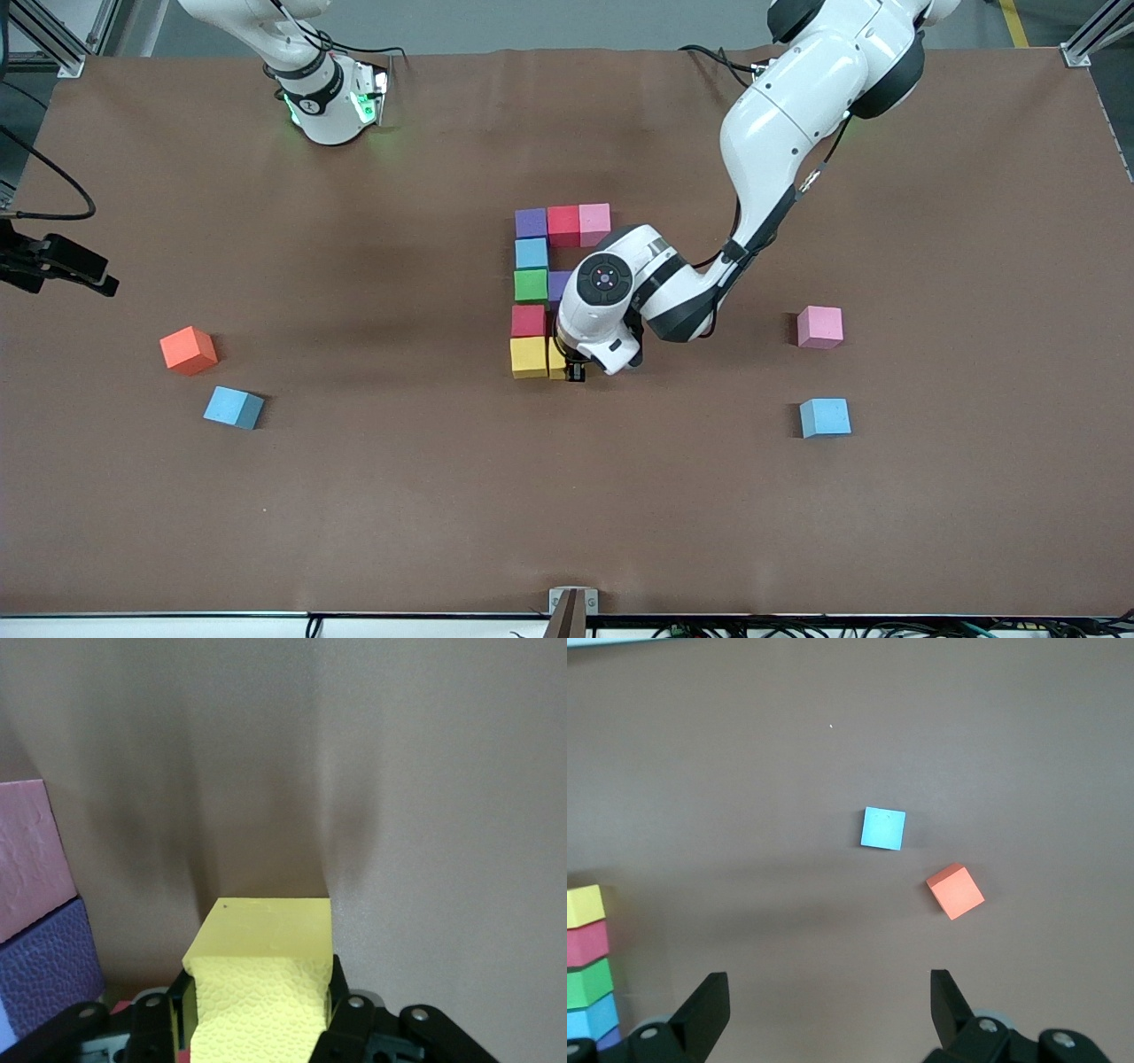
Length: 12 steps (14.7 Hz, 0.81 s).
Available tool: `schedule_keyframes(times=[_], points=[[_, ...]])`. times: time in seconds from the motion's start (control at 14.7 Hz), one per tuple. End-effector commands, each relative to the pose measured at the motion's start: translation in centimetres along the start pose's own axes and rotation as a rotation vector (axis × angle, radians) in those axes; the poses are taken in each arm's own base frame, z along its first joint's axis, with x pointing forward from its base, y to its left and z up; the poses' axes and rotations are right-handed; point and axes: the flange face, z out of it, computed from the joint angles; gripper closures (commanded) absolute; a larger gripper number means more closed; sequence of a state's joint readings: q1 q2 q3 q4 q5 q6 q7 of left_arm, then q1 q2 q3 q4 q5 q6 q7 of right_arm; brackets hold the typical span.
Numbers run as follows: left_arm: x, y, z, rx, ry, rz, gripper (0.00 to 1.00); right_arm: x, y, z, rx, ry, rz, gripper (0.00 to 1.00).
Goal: Arrange 11 blocks into digit 3
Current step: 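Lower the yellow cube beside the first yellow cube and open the left gripper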
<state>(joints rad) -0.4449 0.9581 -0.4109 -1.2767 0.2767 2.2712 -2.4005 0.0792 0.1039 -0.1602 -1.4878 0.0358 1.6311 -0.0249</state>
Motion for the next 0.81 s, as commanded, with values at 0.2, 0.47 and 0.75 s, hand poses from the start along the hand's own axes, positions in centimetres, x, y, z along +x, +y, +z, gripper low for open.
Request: schedule_keyframes(times=[0.2,0.47,0.75], points=[[-1.4,-0.5,-1.0,-0.027,0.004,0.031,0.0,-0.7,-0.8,-1.0,-0.016,0.016,-0.013,0.0],[-1.8,-0.2,-6.4,-0.068,0.047,0.084,0.0,-0.7,-0.7,-1.1,-0.016,0.018,-0.013,0.0],[-0.1,0.7,-12.1,-0.083,0.101,0.172,0.0,-0.6,-1.0,-1.2,-0.016,0.023,-0.019,0.0]])
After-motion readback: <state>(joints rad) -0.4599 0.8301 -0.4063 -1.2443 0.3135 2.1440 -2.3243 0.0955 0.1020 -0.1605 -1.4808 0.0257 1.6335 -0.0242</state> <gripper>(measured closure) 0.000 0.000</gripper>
